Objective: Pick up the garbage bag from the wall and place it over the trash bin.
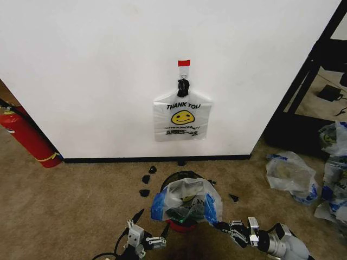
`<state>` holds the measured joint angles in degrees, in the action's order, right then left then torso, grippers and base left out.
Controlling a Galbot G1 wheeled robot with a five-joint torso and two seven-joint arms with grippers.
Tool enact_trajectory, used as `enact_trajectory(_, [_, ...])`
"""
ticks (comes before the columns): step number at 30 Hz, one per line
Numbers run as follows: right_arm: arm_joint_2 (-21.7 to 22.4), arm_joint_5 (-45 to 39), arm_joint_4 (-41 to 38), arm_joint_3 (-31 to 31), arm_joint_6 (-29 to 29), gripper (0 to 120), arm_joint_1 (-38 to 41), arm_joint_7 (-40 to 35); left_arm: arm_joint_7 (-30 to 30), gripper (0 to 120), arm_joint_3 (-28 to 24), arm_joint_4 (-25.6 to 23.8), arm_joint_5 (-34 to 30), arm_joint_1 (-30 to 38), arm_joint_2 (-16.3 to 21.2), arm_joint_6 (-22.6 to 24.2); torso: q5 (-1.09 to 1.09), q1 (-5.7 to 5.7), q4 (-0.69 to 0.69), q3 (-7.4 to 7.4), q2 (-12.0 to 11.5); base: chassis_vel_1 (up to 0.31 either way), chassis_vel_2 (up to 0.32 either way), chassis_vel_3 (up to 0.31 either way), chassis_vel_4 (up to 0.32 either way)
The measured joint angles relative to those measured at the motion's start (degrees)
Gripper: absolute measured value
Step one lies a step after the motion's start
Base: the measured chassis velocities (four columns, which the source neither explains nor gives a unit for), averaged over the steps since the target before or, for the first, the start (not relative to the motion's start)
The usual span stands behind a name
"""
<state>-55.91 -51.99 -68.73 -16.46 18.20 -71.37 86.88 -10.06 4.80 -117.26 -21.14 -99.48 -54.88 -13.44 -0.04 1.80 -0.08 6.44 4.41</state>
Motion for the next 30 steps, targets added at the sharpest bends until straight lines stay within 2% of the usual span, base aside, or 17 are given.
enact_trajectory(9, [-0.08, 0.81, 0.01, 0.00, 0.01, 0, 0.11, 0.16, -2.97, 110, -0.99, -0.38, -1.21, 0.87, -0.93, 0.23, 0.00, 0.00, -0.01, 0.00, 0.00, 0.000, 0.000, 0.000, 0.000])
enact_trajectory(16, [-0.08, 1.34, -0.13, -0.02, 0.13, 0, 0.17, 0.18, -3.87, 95, -0.98, -0.21, -0.90, 0.72, -0.97, -0.53, 0.00, 0.00, 0.00, 0.00, 0.00, 0.000, 0.000, 0.000, 0.000])
enact_trajectory(23, [-0.06, 1.47, -0.65, -0.21, 0.36, 0, -0.01, 0.19, -3.52, 64, -1.21, -0.70, -0.71, -0.21, -0.84, -1.36, 0.00, 0.00, 0.00, 0.00, 0.00, 0.000, 0.000, 0.000, 0.000])
enact_trajectory(25, [-0.04, 1.47, -0.71, -0.23, 0.39, 0, -0.05, 0.18, -3.44, 61, -1.22, -0.74, -0.67, -0.30, -0.83, -1.43, 0.00, 0.00, 0.00, 0.00, 0.00, 0.000, 0.000, 0.000, 0.000])
enact_trajectory(30, [-0.02, 1.33, -0.98, -0.41, 0.59, 0, -0.28, 0.11, -2.95, 41, -1.23, -0.83, -0.25, -0.89, -0.69, -2.03, -0.01, 0.00, 0.00, 0.00, 0.00, 0.000, 0.000, 0.000, 0.000])
